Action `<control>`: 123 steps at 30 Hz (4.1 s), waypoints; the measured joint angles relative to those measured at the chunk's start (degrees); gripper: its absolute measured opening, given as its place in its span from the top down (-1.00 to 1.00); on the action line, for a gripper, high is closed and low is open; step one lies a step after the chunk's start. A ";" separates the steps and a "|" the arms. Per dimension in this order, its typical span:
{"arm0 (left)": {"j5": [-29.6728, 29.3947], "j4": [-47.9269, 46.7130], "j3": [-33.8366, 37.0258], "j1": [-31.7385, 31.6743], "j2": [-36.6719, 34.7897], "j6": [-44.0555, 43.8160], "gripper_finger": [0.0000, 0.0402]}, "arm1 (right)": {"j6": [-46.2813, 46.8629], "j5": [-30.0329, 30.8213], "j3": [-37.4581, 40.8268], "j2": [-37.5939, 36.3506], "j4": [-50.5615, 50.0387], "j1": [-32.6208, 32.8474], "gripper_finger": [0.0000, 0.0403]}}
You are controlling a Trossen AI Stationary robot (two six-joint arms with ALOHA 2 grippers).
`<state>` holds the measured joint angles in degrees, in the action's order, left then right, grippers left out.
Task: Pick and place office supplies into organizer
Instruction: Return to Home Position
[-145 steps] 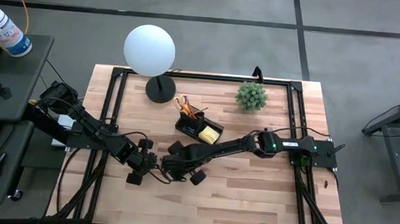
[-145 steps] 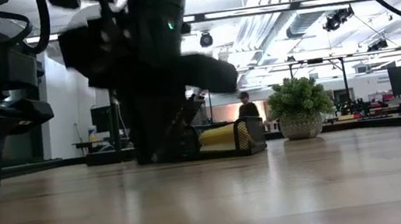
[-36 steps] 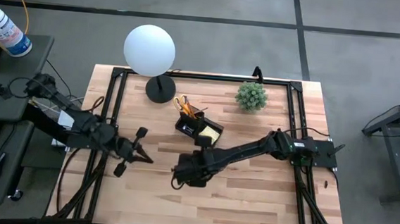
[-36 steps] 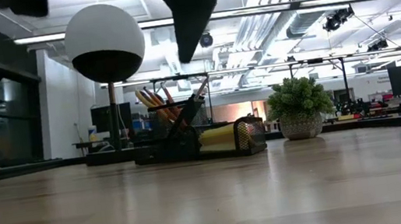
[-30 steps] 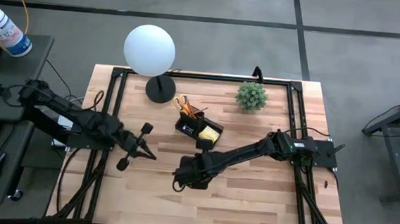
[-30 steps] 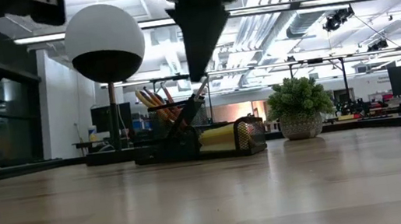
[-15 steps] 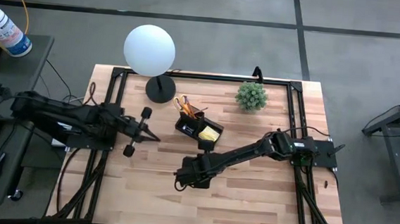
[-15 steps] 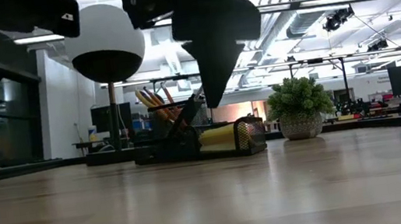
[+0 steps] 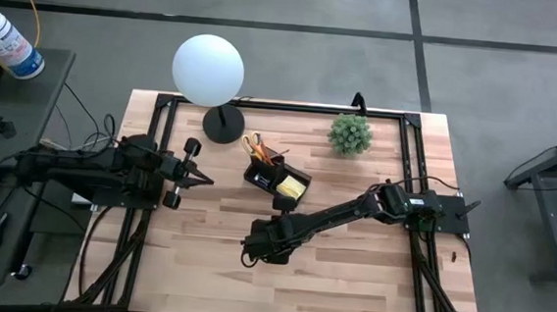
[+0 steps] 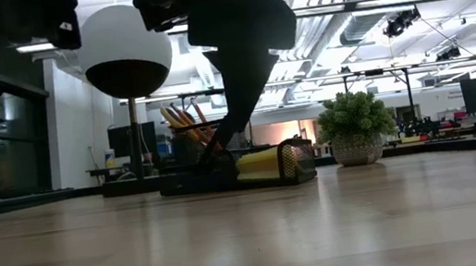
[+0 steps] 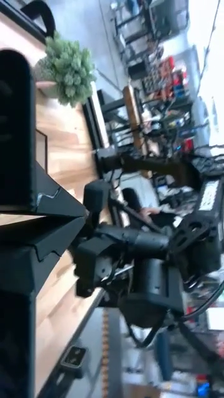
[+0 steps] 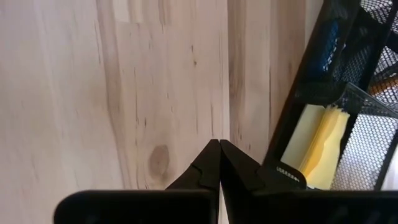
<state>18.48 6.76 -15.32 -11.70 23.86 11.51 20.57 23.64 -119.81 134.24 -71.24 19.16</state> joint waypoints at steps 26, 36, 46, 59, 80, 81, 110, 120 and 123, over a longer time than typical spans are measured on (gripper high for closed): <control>-4.59 4.15 14.32 -0.68 -20.74 -5.81 1.00 | -5.48 -2.64 -0.02 0.02 1.07 -3.86 0.99; -5.98 1.36 14.79 -0.68 -21.57 -5.97 1.00 | -9.65 -9.88 16.43 -7.10 14.40 -9.09 1.00; -6.12 -0.54 14.79 -0.68 -21.55 -5.86 1.00 | -0.93 -12.70 68.65 -49.24 59.42 -10.54 0.99; -7.20 -2.35 14.79 -0.68 -21.55 -7.34 1.00 | -9.74 -15.68 108.17 -86.33 102.77 -13.54 1.00; -7.19 -2.27 14.79 -0.68 -21.55 -8.92 1.00 | -19.58 -17.66 119.25 -110.57 100.58 -16.14 1.00; -7.21 -2.27 14.79 -0.68 -21.55 -8.90 1.00 | -19.48 -17.69 119.25 -111.92 99.13 -16.28 1.00; -9.42 -4.65 14.79 -0.71 -21.46 -8.56 1.00 | -19.68 -17.12 119.30 -133.83 73.61 -16.55 1.00; -13.43 -5.32 14.79 -0.66 -19.37 -8.34 1.00 | -20.42 -18.11 119.32 -133.83 73.26 -16.55 1.00; -15.11 -5.64 14.79 -0.66 -18.97 -8.33 1.00 | -19.20 -17.97 119.32 -133.82 73.26 -16.55 1.00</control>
<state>3.37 1.12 -0.54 -12.36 4.89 3.18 1.37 5.67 -0.49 0.41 2.01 2.60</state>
